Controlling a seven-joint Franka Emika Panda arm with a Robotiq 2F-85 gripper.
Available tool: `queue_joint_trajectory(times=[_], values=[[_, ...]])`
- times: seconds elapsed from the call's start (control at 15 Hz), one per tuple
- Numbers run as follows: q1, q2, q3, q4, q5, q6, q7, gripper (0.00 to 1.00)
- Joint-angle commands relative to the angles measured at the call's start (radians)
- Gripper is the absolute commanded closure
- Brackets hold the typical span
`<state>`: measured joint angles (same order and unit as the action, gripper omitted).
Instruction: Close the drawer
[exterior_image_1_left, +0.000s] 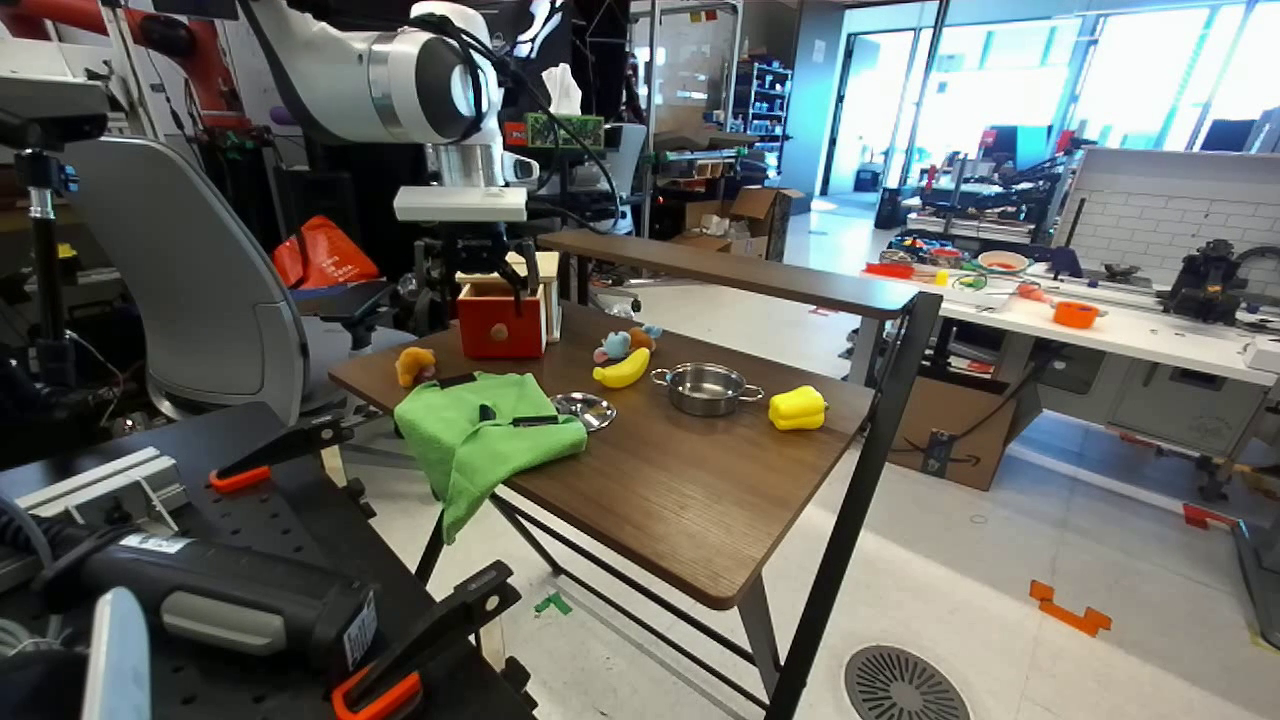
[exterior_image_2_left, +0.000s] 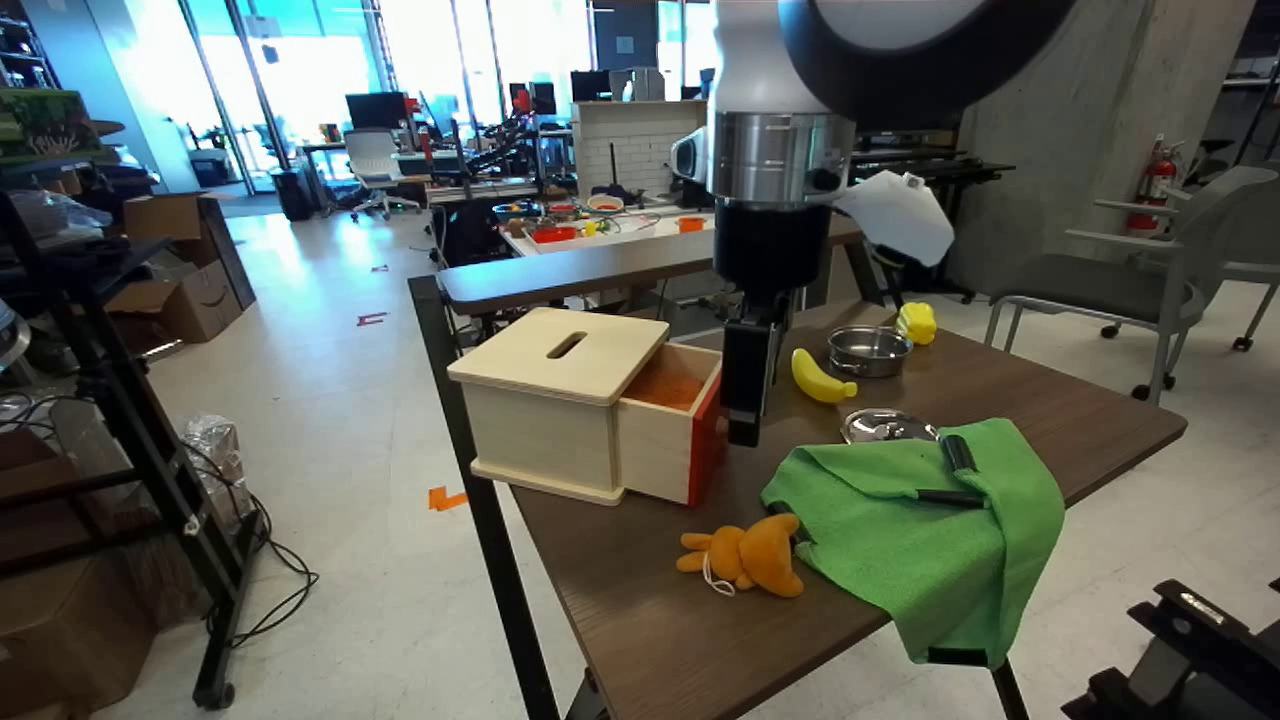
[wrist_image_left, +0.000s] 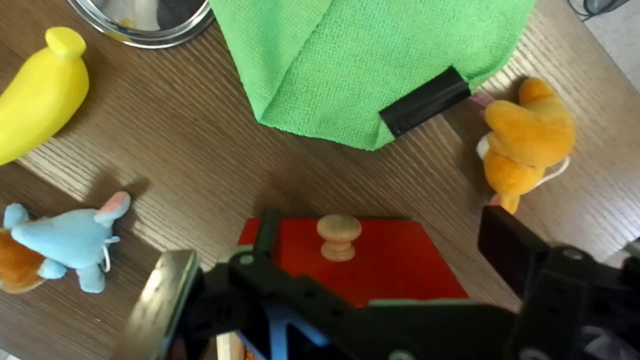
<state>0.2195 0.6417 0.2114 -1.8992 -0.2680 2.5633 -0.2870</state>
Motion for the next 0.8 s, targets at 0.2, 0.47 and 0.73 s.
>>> queue_joint_trajectory(times=[0.2, 0.47, 0.73], values=[[-0.075, 0.028, 0.056, 0.026, 0.106, -0.019, -0.12, 0.0], [-0.065, 0.047, 0.039, 0.044, 0.094, -0.029, -0.104, 0.0], [-0.054, 0.06, 0.029, 0.058, 0.083, -0.018, -0.09, 0.0]])
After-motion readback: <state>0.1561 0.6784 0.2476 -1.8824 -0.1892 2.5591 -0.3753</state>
